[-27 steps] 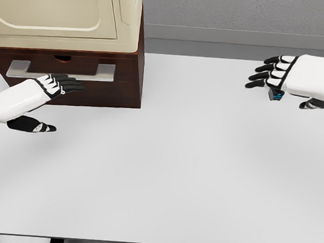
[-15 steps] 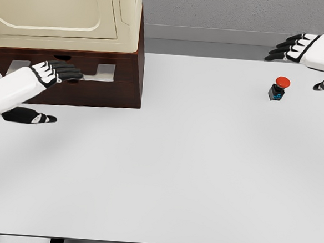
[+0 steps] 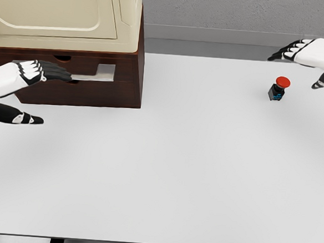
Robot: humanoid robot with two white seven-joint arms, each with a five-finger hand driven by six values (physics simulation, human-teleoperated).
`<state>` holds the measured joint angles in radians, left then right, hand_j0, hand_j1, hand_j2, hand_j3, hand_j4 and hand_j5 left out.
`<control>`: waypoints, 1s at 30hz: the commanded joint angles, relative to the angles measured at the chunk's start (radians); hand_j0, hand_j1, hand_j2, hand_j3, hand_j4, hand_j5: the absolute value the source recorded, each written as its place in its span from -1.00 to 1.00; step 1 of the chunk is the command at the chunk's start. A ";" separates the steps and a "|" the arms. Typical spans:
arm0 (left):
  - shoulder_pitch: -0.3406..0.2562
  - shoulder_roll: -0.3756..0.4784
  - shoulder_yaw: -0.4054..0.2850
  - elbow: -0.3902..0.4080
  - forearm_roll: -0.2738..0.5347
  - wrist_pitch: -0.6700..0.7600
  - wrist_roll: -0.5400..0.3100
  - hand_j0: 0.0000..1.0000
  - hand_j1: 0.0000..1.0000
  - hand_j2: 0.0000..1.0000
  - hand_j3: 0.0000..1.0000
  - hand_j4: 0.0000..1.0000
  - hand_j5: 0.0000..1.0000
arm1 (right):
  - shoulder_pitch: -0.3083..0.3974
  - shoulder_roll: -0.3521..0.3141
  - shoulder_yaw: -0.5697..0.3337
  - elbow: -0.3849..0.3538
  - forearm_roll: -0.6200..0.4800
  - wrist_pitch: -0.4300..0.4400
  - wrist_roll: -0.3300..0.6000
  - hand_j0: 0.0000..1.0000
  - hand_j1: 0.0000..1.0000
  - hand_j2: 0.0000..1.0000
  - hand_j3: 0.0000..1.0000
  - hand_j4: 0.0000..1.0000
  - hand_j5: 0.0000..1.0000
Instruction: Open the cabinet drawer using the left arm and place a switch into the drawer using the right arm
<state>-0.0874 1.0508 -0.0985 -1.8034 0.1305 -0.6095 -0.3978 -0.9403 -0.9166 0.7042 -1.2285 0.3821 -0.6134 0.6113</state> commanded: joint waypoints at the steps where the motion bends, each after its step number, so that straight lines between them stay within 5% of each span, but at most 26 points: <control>1: 0.000 0.002 -0.004 -0.001 0.028 0.030 0.000 0.79 0.79 0.79 0.79 0.79 0.79 | 0.000 0.031 0.023 0.056 0.014 0.003 0.000 1.00 1.00 1.00 1.00 1.00 1.00; 4: -0.028 -0.021 -0.006 0.001 0.028 0.140 -0.001 0.81 0.81 0.81 0.81 0.81 0.81 | -0.018 0.090 0.055 0.152 0.018 0.003 0.000 1.00 1.00 1.00 1.00 1.00 1.00; 9: -0.097 -0.064 -0.112 0.001 -0.011 0.252 -0.004 0.85 0.85 0.85 0.85 0.85 0.85 | -0.064 0.151 0.120 0.253 0.043 0.003 0.000 1.00 1.00 1.00 1.00 1.00 1.00; 14: -0.103 -0.121 -0.112 0.001 -0.103 0.379 -0.003 0.86 0.86 0.86 0.86 0.86 0.86 | -0.083 0.179 0.132 0.313 0.069 0.003 0.000 1.00 1.00 1.00 1.00 1.00 1.00; 30: -0.104 -0.144 -0.115 0.001 -0.149 0.527 -0.004 0.86 0.86 0.86 0.86 0.86 0.86 | -0.158 0.305 0.164 0.552 0.110 0.003 0.000 1.00 1.00 1.00 1.00 1.00 1.00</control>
<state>-0.1917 0.9087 -0.2131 -1.8022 -0.0167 -0.0909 -0.4023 -1.0983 -0.6275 0.8675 -0.7026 0.4899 -0.6132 0.6112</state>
